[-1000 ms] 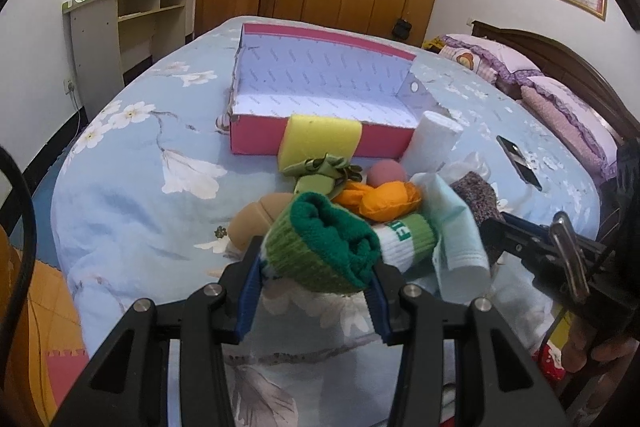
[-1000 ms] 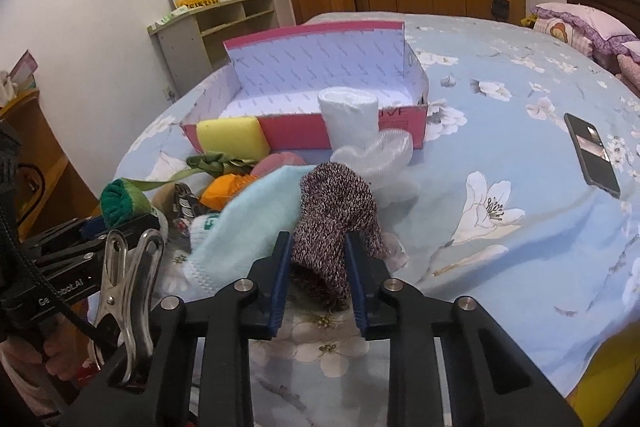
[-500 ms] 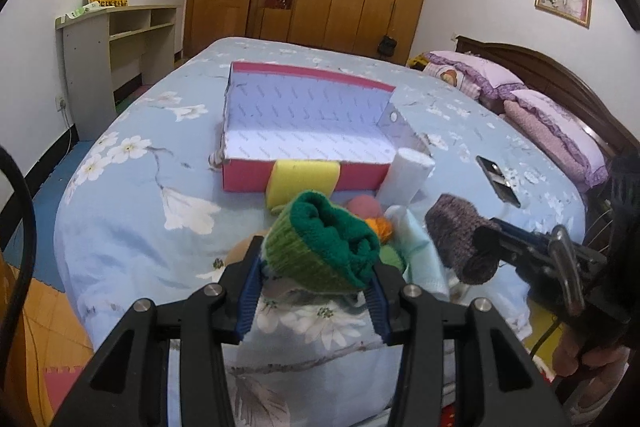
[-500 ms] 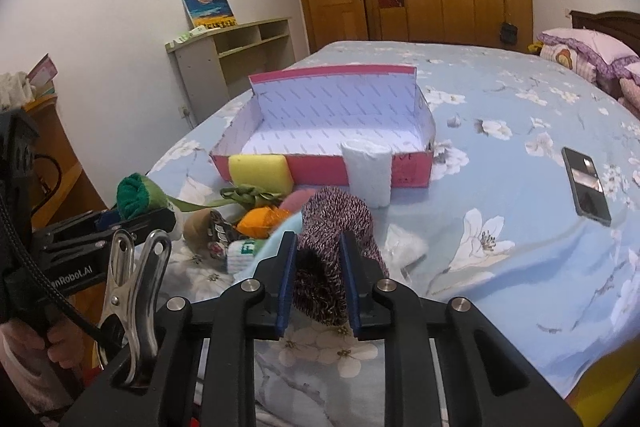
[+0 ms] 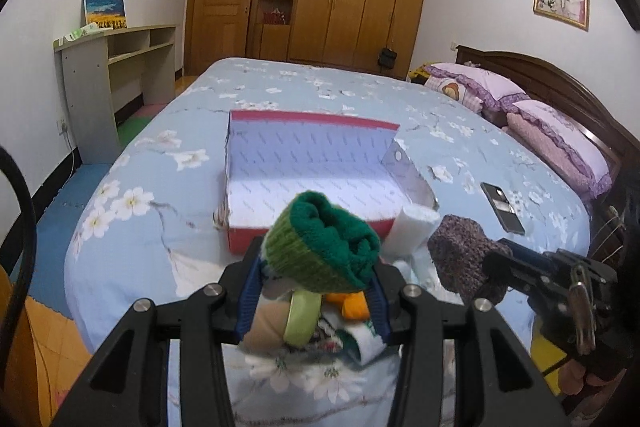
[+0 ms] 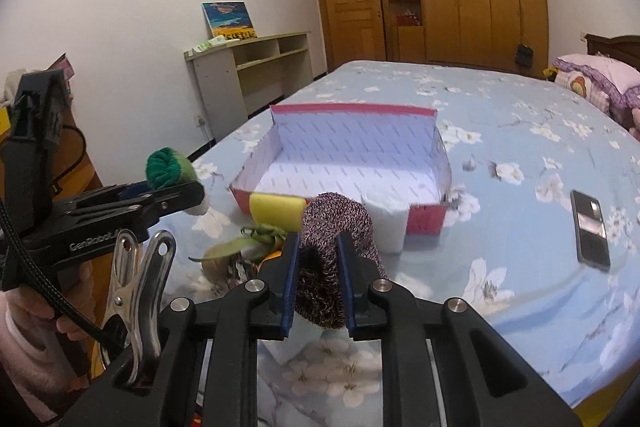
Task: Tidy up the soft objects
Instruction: 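Carry the maroon sock in the right tool while the left tool carries the green sock, then drop the green sock from the left tool while the right tool releases the maroon sock, then grasp the white rolled sock with the right tool while the left tool grasps the yellow sponge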
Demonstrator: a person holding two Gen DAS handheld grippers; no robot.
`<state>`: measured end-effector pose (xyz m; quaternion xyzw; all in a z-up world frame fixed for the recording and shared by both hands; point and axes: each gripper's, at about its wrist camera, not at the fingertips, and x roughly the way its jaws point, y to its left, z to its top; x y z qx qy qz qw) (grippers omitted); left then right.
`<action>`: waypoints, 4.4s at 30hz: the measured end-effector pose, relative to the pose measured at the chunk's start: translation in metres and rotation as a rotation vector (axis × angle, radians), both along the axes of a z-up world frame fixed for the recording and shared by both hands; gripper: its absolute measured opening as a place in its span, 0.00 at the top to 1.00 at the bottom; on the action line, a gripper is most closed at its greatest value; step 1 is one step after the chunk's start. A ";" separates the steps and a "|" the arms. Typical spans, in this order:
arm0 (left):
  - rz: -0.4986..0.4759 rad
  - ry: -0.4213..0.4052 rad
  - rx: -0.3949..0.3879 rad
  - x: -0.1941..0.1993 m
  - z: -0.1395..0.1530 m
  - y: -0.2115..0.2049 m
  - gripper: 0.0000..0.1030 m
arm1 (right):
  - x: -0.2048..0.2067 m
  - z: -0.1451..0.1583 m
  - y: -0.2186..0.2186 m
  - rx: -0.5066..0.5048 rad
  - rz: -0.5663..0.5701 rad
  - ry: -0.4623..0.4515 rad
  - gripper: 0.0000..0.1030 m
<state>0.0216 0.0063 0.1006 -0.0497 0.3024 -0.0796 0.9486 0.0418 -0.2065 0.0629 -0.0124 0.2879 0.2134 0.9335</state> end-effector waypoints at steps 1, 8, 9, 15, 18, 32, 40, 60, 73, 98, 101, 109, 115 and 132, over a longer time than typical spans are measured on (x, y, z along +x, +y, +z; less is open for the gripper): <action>0.000 -0.001 -0.001 0.004 0.002 0.000 0.54 | 0.003 0.004 0.001 -0.005 0.003 -0.007 0.81; -0.020 0.003 -0.002 0.038 0.009 -0.003 0.54 | 0.028 0.017 0.005 -0.011 0.013 -0.016 0.81; -0.023 0.005 0.000 0.043 0.009 -0.003 0.54 | 0.033 0.018 0.005 -0.015 0.009 -0.017 0.81; -0.033 0.015 0.001 0.072 0.010 -0.005 0.54 | 0.058 0.024 0.004 -0.024 -0.010 -0.018 0.81; -0.045 0.023 -0.005 0.090 0.009 -0.006 0.54 | 0.075 0.025 0.002 -0.026 -0.025 -0.013 0.81; -0.087 0.066 0.046 0.164 -0.013 -0.008 0.54 | 0.139 0.014 0.009 -0.054 -0.069 0.021 0.81; -0.078 0.117 0.042 0.195 -0.032 -0.011 0.54 | 0.181 -0.004 0.003 -0.071 -0.061 0.047 0.81; -0.020 0.182 0.114 0.247 -0.067 -0.019 0.49 | 0.237 -0.039 -0.004 -0.068 -0.066 0.118 0.81; -0.013 0.170 0.116 0.240 -0.056 -0.017 0.35 | 0.236 -0.039 -0.007 -0.028 -0.069 0.112 0.64; 0.039 0.151 0.073 0.146 -0.024 -0.009 0.35 | 0.163 -0.017 -0.020 0.006 -0.104 0.068 0.59; 0.048 0.154 0.052 0.134 -0.023 -0.006 0.35 | 0.155 -0.022 -0.021 0.022 -0.109 0.090 0.59; 0.052 0.200 0.050 0.109 -0.038 -0.011 0.35 | 0.127 -0.024 -0.017 -0.003 -0.118 0.066 0.59; 0.022 0.261 0.024 0.098 -0.057 -0.012 0.35 | 0.109 -0.027 -0.017 -0.012 -0.113 0.062 0.58; 0.050 0.265 0.042 0.107 -0.080 -0.032 0.26 | 0.102 -0.047 -0.021 0.016 -0.097 0.108 0.57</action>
